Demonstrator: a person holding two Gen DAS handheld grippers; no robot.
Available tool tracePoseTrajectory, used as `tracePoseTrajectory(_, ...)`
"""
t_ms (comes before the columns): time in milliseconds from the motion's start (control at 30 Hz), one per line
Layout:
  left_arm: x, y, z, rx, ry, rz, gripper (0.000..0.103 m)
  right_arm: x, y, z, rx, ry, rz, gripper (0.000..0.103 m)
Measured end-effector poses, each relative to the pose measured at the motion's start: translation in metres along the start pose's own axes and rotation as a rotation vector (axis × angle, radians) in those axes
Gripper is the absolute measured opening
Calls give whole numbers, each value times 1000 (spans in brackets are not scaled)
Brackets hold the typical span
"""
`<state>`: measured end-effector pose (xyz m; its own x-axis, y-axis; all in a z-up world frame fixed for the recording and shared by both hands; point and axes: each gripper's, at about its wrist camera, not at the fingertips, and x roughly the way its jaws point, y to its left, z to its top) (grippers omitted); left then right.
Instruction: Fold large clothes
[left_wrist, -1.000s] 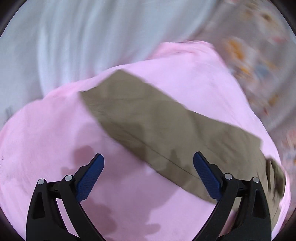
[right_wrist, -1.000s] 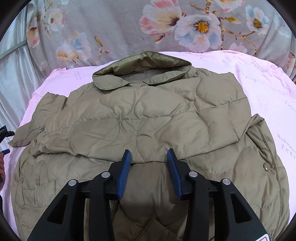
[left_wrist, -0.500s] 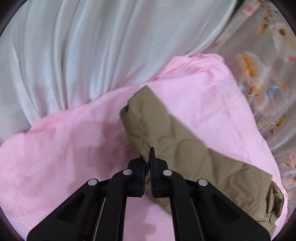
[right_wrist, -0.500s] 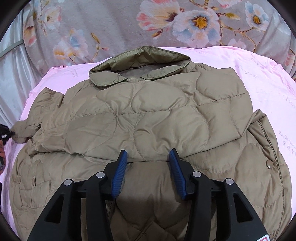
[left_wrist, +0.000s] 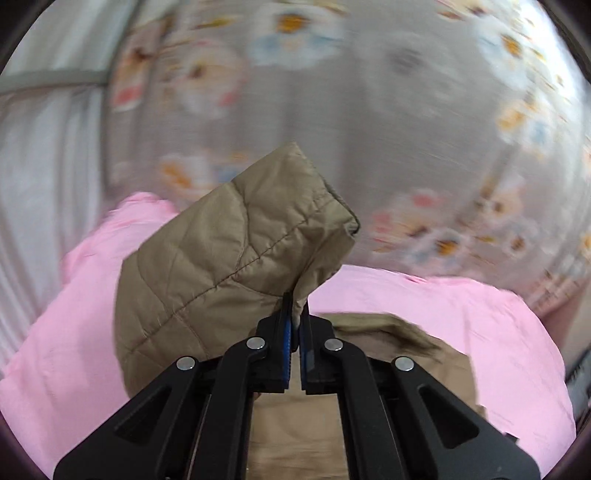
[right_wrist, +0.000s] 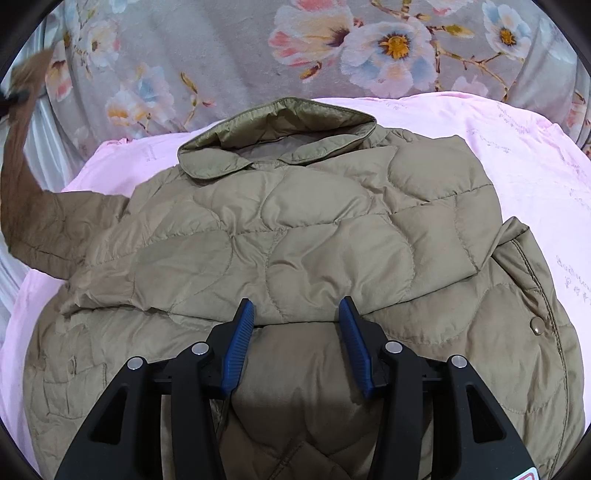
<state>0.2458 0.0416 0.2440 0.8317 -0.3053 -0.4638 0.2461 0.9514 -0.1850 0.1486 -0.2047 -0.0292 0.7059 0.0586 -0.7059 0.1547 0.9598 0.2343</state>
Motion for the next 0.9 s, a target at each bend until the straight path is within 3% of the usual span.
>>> tracePoseTrajectory(100,14,-59,-19,27,80,-100,5,-11,-12,1,58,-47,32,51)
tracePoseTrajectory(133,19,-75,-29,29,112,-123,11,-17,-18,2,85,-64,40,53)
tracePoseTrajectory(200,32,-96,-52,27,182,-164,42,-26,-28,3,124,-88,50,58)
tracePoseTrajectory(233,36,-99,-62,19,203,-178,71,-32,-35,3,142,-101,52,59)
tracePoseTrajectory(267,36,-100,-72,2,205,-183,86,-37,-40,5,150,-108,50,59)
tracePoseTrajectory(467,46,-51,-106,-130,247,-187,90,-58,-62,13,159,-125,65,66)
tracePoseTrajectory(567,54,8,-116,-251,287,-123,90,-57,-66,23,160,-107,97,67)
tracePoseTrajectory(767,72,118,-141,-577,364,-69,87,-24,-72,49,264,6,200,70)
tracePoseTrajectory(900,83,143,-159,-684,392,-123,84,10,-61,57,270,76,184,70)
